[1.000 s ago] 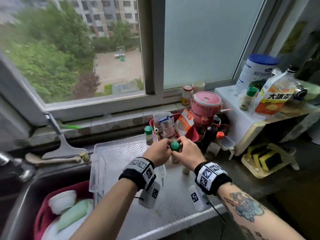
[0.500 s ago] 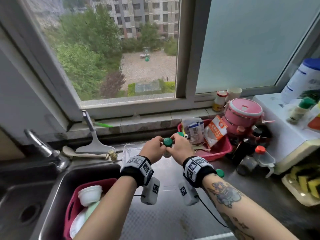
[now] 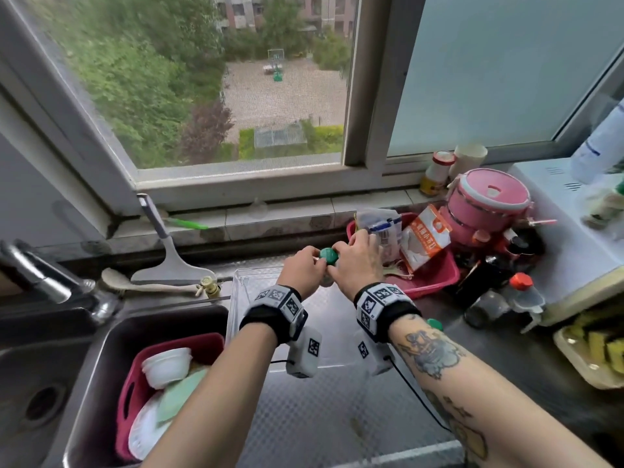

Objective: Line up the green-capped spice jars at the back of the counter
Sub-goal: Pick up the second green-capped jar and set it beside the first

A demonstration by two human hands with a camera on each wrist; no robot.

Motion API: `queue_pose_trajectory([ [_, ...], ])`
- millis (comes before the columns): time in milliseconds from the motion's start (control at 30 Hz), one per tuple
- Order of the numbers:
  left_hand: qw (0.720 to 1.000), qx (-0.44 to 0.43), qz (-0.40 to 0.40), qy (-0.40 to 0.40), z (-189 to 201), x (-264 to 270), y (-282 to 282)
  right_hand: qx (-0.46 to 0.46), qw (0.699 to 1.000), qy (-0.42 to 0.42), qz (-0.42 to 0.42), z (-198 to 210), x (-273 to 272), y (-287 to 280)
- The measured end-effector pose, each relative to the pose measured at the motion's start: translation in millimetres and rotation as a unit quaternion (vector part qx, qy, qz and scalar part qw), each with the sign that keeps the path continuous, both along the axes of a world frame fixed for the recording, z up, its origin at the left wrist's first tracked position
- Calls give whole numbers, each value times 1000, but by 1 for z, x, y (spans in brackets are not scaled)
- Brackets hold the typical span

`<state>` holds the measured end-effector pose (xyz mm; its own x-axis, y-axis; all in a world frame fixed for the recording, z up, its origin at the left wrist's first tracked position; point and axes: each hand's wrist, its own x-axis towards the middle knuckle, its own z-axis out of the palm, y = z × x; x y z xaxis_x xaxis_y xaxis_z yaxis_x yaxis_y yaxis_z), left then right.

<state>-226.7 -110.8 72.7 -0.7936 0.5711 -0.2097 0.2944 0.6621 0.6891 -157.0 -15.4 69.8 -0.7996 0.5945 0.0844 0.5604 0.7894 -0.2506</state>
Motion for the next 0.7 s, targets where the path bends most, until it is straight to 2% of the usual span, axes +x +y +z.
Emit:
queue_pose_trajectory([
  [467,1000,-9,23,-12,1,0,-5,-37,999,-3,8,-1,-1,1],
  [700,998,25,47,19,11,11,-19,-81,995,66,-1,7,24,8],
])
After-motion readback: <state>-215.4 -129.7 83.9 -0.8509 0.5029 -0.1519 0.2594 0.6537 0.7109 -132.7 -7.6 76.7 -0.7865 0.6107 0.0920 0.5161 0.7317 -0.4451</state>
